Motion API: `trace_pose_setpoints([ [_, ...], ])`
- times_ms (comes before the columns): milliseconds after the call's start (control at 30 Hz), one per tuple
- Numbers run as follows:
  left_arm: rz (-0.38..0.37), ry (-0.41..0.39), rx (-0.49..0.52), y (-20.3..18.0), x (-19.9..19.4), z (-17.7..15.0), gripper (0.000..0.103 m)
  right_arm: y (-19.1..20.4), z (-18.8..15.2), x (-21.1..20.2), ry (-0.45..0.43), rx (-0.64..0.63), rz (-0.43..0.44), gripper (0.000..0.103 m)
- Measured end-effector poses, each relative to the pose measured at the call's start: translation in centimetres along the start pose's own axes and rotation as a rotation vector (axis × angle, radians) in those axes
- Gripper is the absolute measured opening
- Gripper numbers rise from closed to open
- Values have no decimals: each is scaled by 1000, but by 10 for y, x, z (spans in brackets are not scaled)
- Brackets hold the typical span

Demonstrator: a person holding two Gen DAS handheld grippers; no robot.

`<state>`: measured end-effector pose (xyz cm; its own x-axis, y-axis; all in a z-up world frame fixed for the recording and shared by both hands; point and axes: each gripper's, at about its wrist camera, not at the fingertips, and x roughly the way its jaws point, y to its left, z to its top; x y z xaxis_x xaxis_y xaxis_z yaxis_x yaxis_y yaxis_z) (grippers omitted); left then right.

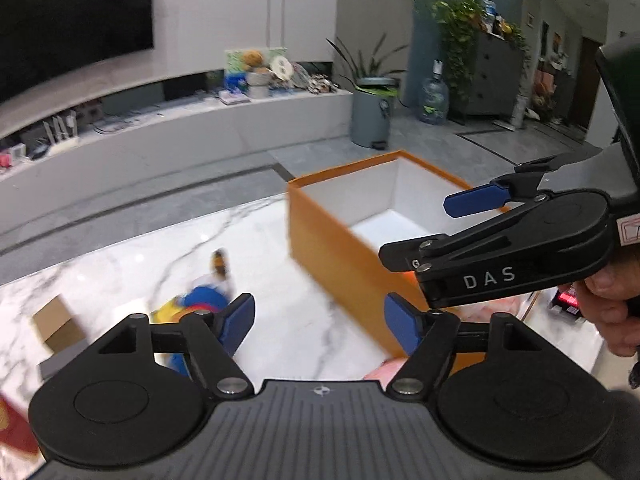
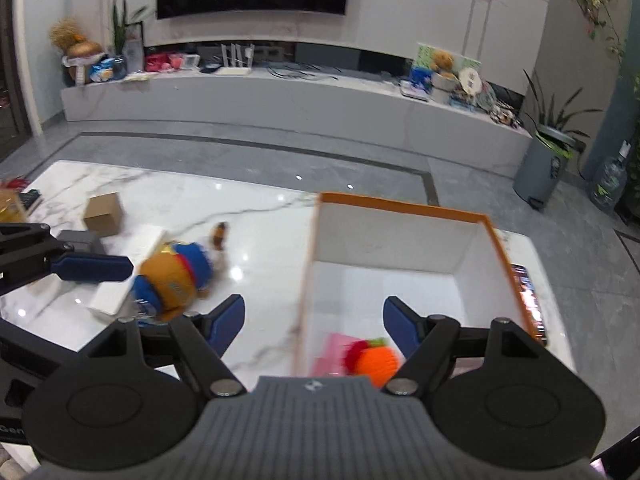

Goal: Organize objects
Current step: 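Move the right tool to the pink backpack and grasp its strap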

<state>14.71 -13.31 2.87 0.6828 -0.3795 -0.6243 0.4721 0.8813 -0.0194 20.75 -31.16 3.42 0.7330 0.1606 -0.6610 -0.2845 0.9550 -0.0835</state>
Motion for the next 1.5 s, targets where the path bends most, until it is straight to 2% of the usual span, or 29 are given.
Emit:
trace_pose_setpoints([
  [300,5,-8,-46,28,-24,-81,86,83,-60,-4,-92,-83,91,78],
  [433,22,-63,-28,42,-36,-109,86,105,-90,-8,-170,-82,78,83],
  [533,16,-94,-72,59,-42,-125,89,109,-109,-10,-236,-31,33,83],
  [600,16,-92,-116,70,-41,-132,89,108,-113,-9,-227,8,-28,83],
  [667,20,-64,-149,79,-37,-133,89,106,-111,-11,-216,76,-111,88],
  [700,27,-54,-161,83,-37,-133,89,102,-111,-10,-179,139,-136,88],
  [800,36,-61,-196,94,-43,-142,89,95,-117,4,-48,297,-134,88],
  [933,44,-57,-244,103,-50,-150,89,112,-124,23,29,262,-243,85],
  [1100,51,-44,-244,106,-55,-158,89,114,-130,39,54,240,-348,85],
  [1233,58,-31,-253,106,-53,-162,89,112,-135,45,85,226,-362,84],
  [1267,66,-34,-256,106,-53,-162,89,112,-135,46,90,226,-357,74],
  [1367,73,-46,-270,105,-53,-164,89,111,-136,44,78,250,-274,62],
  [1500,88,-41,-273,101,-49,-166,89,117,-137,40,49,228,-180,60],
])
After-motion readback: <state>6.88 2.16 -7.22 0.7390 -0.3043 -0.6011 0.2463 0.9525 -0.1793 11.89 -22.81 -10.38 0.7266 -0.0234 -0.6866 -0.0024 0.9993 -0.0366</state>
